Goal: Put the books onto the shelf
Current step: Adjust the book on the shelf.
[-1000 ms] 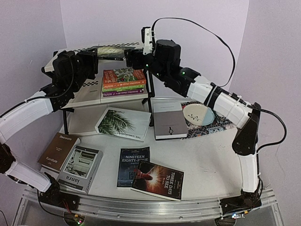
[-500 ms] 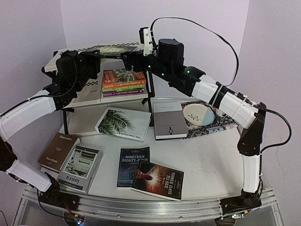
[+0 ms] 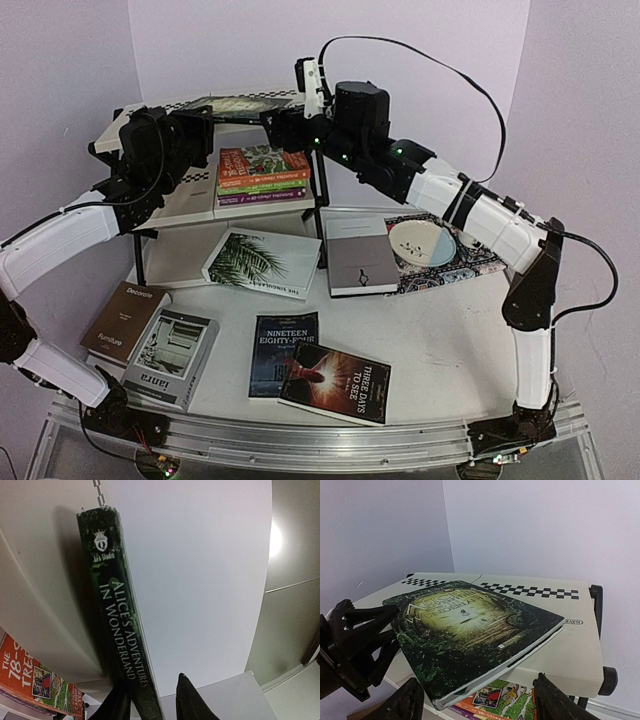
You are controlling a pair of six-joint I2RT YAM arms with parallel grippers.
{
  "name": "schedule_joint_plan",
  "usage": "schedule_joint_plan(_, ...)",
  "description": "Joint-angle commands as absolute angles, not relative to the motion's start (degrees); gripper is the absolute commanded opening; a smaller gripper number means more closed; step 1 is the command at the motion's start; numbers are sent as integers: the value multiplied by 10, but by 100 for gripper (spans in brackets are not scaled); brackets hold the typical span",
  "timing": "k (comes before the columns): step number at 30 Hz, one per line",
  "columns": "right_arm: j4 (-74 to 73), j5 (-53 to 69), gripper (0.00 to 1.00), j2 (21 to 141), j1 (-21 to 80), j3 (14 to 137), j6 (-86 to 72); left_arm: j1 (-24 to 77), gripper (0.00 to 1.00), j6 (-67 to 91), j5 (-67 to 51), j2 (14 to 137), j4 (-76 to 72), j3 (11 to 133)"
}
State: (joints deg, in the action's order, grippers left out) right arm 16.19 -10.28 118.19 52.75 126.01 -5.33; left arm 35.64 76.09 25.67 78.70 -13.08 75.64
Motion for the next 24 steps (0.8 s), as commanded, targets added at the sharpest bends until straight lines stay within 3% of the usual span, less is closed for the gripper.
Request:
schedule_joint_plan(1, 183, -108, 76, 1191, 529, 1287, -46, 356, 33, 754, 256, 783, -152, 783)
schedule_joint_plan(8, 182, -114, 75, 1202, 528, 1295, -40, 356, 33, 755, 253, 781, -152, 782)
schedule_joint_plan(14, 179, -108, 83, 1211, 529, 1303, -38, 356, 33, 756, 252, 783, -152, 782)
schedule_joint_plan(20, 180, -132, 67, 1216, 529, 1315, -39, 356, 33, 757, 251, 781, -152, 780)
schedule_joint_plan(24, 181, -144, 61, 1220, 528, 1322, -41, 356, 33, 761, 249, 781, -152, 776)
